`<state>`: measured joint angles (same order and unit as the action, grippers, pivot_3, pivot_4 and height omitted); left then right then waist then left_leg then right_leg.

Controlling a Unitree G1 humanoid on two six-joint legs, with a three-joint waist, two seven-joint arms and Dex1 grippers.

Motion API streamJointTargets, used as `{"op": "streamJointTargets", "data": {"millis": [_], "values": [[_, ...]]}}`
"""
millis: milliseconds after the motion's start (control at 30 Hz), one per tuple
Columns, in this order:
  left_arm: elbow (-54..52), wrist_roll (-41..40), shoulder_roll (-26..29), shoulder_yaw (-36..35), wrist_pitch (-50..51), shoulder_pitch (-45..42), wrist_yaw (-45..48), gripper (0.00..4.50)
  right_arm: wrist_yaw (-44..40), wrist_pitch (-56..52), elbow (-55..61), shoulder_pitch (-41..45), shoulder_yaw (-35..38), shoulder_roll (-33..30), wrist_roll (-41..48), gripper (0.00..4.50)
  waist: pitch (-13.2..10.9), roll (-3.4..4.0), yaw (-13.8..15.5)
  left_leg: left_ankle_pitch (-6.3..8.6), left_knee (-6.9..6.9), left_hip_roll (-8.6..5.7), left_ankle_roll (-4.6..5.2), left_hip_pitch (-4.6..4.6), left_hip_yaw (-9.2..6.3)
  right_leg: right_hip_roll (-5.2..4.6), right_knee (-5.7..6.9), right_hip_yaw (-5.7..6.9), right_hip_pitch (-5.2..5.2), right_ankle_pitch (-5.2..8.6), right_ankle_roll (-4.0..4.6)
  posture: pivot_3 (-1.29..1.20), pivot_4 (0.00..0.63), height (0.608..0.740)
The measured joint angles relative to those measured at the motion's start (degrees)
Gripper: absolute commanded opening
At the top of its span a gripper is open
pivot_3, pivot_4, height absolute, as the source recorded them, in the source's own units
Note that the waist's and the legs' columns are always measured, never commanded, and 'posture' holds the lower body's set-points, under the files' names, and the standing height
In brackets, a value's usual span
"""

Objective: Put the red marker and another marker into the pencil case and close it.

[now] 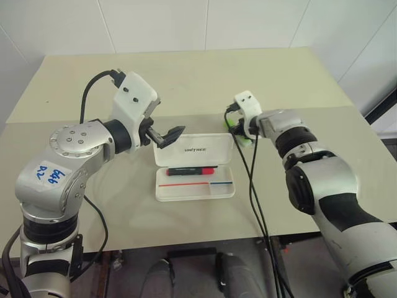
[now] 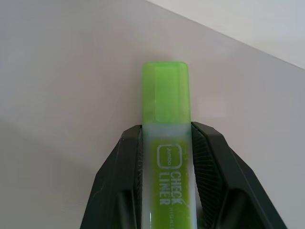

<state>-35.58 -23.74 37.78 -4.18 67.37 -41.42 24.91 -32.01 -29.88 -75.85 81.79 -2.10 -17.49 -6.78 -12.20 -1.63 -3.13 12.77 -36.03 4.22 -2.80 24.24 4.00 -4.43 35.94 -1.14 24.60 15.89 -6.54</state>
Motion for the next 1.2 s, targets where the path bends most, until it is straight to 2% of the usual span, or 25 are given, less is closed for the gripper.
{"op": "streamJointTargets", "data": {"millis": [333,433,600,767,833,967,1200], "values": [[0.3,-5.5,1.9,-2.9,-3.0,0.1,6.5,4.50,-9.3,2.5,1.1,3.8,0.0,-5.5,0.1,1.08,0.0,0.01,-0.3,0.01,0.02,0.00,-0.01,0.00,0.04,0.02,-0.09,-0.02,0.02,0.00,0.00,0.00,0.150,0.740],[0.0,-8.2,4.7,-4.7,-3.2,1.9,9.7,4.50,-17.4,3.8,4.7,4.6,-0.7,-7.4,0.3,1.08,0.0,0.01,-0.4,0.01,0.05,0.02,0.00,-0.01,0.04,0.03,-0.08,-0.02,0.05,0.01,0.00,0.00,0.150,0.740],[-1.1,-14.0,12.4,-13.1,-5.1,7.3,17.5,4.50,-35.1,6.3,22.7,0.2,-2.6,-13.0,3.1,1.08,0.0,0.04,-0.2,0.06,0.06,0.05,-0.07,0.02,0.05,0.06,-0.06,0.00,0.03,0.02,-0.01,0.00,0.150,0.740],[-2.2,-20.1,15.7,-22.3,-6.4,14.2,22.8,4.50,-49.4,0.6,45.8,-9.9,-3.4,-15.1,12.1,1.08,0.0,0.04,0.0,0.09,-0.03,0.10,-0.11,0.01,0.08,0.08,-0.06,0.02,0.02,0.04,0.01,0.00,0.150,0.740],[-2.2,-22.3,16.7,-24.3,-6.6,15.6,23.8,4.50,-51.6,-1.9,51.7,-11.9,-4.2,-15.6,14.6,1.08,0.0,0.04,0.0,0.14,-0.09,0.09,-0.01,-0.01,0.08,0.08,-0.11,0.01,0.02,0.05,0.03,0.00,0.150,0.740],[-1.7,-24.1,19.5,-29.7,-7.2,23.9,27.1,4.50,-52.6,-6.3,62.8,-17.4,-6.8,-14.6,18.7,1.08,0.0,-0.03,-0.2,0.17,-0.12,0.13,0.04,-0.15,0.07,0.08,0.05,0.02,0.01,0.12,0.18,0.00,0.150,0.740],[-0.2,-22.0,22.1,-30.8,-10.1,34.2,28.9,4.50,-49.9,-9.1,71.0,-19.9,-14.0,-10.3,20.2,1.08,0.0,-0.05,-0.3,0.09,-0.08,0.28,-0.01,-0.12,0.06,0.11,0.08,0.17,0.11,0.10,0.43,0.00,0.150,0.740]]}}
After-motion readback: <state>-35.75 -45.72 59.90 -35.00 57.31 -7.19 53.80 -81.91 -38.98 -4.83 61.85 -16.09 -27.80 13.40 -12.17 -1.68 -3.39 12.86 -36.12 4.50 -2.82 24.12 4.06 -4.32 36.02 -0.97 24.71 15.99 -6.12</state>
